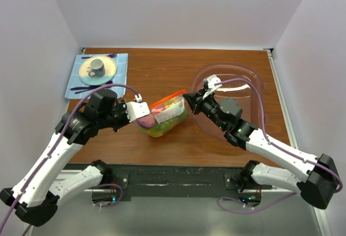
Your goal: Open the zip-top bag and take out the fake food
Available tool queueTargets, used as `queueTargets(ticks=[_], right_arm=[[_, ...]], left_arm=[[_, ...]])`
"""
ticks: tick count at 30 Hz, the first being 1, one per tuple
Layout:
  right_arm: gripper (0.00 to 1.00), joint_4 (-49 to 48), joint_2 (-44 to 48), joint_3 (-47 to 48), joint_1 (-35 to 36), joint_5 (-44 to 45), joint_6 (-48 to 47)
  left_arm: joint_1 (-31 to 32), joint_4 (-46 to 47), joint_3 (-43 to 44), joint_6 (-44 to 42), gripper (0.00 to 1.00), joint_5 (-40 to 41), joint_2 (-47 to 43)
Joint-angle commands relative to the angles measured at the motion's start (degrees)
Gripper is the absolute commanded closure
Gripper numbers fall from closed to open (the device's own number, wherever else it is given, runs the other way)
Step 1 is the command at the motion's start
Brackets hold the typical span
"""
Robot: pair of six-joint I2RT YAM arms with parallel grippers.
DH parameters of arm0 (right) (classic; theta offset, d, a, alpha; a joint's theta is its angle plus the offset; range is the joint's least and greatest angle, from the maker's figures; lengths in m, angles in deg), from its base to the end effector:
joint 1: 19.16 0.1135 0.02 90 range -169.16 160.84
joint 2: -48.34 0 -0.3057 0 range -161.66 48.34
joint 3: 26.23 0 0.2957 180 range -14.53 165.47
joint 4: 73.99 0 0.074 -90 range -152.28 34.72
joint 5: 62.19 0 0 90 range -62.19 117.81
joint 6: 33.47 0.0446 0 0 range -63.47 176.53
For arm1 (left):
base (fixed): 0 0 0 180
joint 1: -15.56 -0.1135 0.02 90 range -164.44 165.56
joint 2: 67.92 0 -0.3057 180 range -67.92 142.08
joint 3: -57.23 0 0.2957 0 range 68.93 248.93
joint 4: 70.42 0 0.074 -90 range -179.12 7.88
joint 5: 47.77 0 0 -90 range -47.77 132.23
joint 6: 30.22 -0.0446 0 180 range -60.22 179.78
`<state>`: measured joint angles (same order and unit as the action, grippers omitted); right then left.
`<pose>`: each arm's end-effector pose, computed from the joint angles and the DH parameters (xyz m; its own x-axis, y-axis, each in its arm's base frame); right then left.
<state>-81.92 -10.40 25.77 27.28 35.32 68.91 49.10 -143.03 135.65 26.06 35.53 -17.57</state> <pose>0.1925 0.1940 0.3426 -0.1207 0.1815 -0.9760 -0.6168 0.7566 0.2170 0.1390 -0.0984 0.4050 -0.1432 0.7564 -0.6383 0.8386 0.4352 0.3276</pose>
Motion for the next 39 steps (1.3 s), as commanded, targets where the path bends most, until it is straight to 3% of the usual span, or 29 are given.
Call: queueTargets(ticks=[1, 4, 11, 14, 17, 18, 21, 23, 25, 31, 36, 39], right_arm=[[1.00, -1.81, 0.65, 3.04, -0.91, 4.54, -0.43], [1.00, -1.63, -1.11, 3.56, -0.82, 1.39, 0.62], [1.00, 4.59, -8.14, 5.59, -0.21, -12.94, 6.42], [0.94, 10.82, -8.06, 5.94, 0.94, -12.26, 5.81], [0.60, 16.71, -4.90, 5.67, 1.11, -8.40, 4.59], [0.39, 18.48, -3.85, 6.11, 1.46, -5.60, 4.15], [0.20, 24.37, 0.46, 7.60, 2.34, -1.63, 2.21], [0.19, 26.66, 3.00, 9.00, 2.87, 0.49, 1.77], [0.22, 27.89, 3.72, 10.32, 3.92, 0.75, 1.77], [0.45, 29.31, -0.31, 18.32, 10.42, 1.37, 1.86], [0.82, 32.11, -8.56, 23.51, 16.84, -3.11, 2.64], [0.97, 32.39, -11.56, 23.87, 20.27, -5.48, 5.19]], left_arm=[[-1.63, -1.32, -0.80, -1.71, 1.00, 8.44, -3.67], [-1.55, -1.85, -1.33, 0.05, 1.00, 7.41, -4.56], [-1.55, -3.17, -1.33, 3.65, 1.00, -6.64, 1.59], [-1.55, -3.43, -1.68, 2.96, 1.00, -8.33, 4.93], [-1.55, -2.64, -1.33, 2.60, 1.00, -9.56, 6.87], [-1.63, -2.38, -0.72, 2.60, 1.00, -10.00, 7.57], [-1.63, -1.67, 0.69, 2.51, 1.00, -10.96, 8.80], [-1.55, -1.76, 1.48, 2.60, 1.00, -11.75, 9.33], [-1.64, -2.02, 2.89, 2.78, 1.00, -12.98, 10.29], [-1.63, -3.69, 8.60, 3.74, 1.00, -15.10, 12.76], [-1.55, -4.05, 10.19, 4.36, 1.00, -15.98, 13.28], [-1.63, -3.96, 9.75, 4.54, 1.00, -16.42, 13.28]])
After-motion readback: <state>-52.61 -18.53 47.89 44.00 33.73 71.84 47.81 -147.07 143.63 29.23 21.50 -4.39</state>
